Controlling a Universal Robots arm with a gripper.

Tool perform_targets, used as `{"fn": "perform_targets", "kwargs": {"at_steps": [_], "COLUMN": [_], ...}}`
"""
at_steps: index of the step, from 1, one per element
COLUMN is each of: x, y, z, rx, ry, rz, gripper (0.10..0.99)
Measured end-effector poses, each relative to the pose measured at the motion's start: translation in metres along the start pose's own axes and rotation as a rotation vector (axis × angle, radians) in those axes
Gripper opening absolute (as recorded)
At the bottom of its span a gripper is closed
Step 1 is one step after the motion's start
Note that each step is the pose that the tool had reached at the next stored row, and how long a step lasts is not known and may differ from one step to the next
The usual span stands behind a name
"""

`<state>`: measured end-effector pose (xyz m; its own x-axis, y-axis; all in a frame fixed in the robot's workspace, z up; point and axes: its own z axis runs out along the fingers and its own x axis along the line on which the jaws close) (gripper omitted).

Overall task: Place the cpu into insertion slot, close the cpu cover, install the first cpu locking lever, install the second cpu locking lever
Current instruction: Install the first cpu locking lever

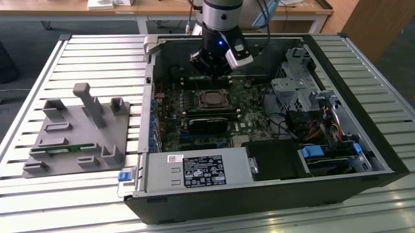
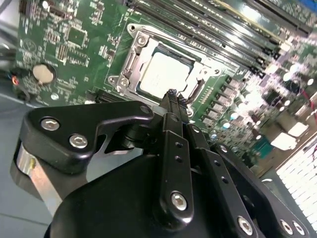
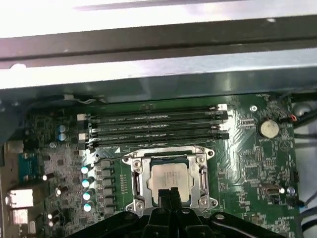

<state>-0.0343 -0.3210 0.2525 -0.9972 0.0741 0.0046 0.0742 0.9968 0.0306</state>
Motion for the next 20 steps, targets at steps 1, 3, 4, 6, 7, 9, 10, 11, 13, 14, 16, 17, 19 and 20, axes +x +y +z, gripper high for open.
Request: {"fn": "perform_targets", "kwargs": {"at_steps": [1, 3, 4, 6, 7, 9, 10, 11, 13, 14, 16, 17, 19, 20], "x": [0.0000, 0.0000, 0.0000, 0.0009, 0.0033, 0.0095, 0.0120, 0.0142, 0.0182, 0.0206, 0.0260, 0.0288, 0.0342, 0.0368], "y": [0.0000, 0.0000, 0.0000, -0.0001, -0.0003, -0.0007, -0.0009, -0.0011, -0.0014, -0.0016, -0.0020, -0.0022, -0.0026, -0.0028], "z": [0.0002, 0.0004, 0.0004, 0.0007, 0.0008, 0.0008, 0.0008, 0.0008, 0.0008, 0.0008, 0.0008, 0.0008, 0.0008, 0.0009], "rx": [0.000, 0.000, -0.001, -0.003, -0.003, -0.003, -0.003, -0.003, -0.003, -0.003, -0.003, -0.003, -0.003, -0.003], "ry": [0.0006, 0.0016, 0.0017, -0.0002, -0.0019, -0.0038, -0.0043, -0.0045, -0.0047, -0.0049, -0.0054, -0.0060, -0.0071, -0.0079], "rz": [-0.019, -0.055, -0.070, -0.084, -0.084, -0.084, -0.084, -0.084, -0.084, -0.084, -0.084, -0.084, -0.084, -0.084], "gripper": [0.118, 0.118, 0.118, 0.118, 0.118, 0.118, 0.118, 0.118, 0.118, 0.118, 0.118, 0.118, 0.118, 0.118]}}
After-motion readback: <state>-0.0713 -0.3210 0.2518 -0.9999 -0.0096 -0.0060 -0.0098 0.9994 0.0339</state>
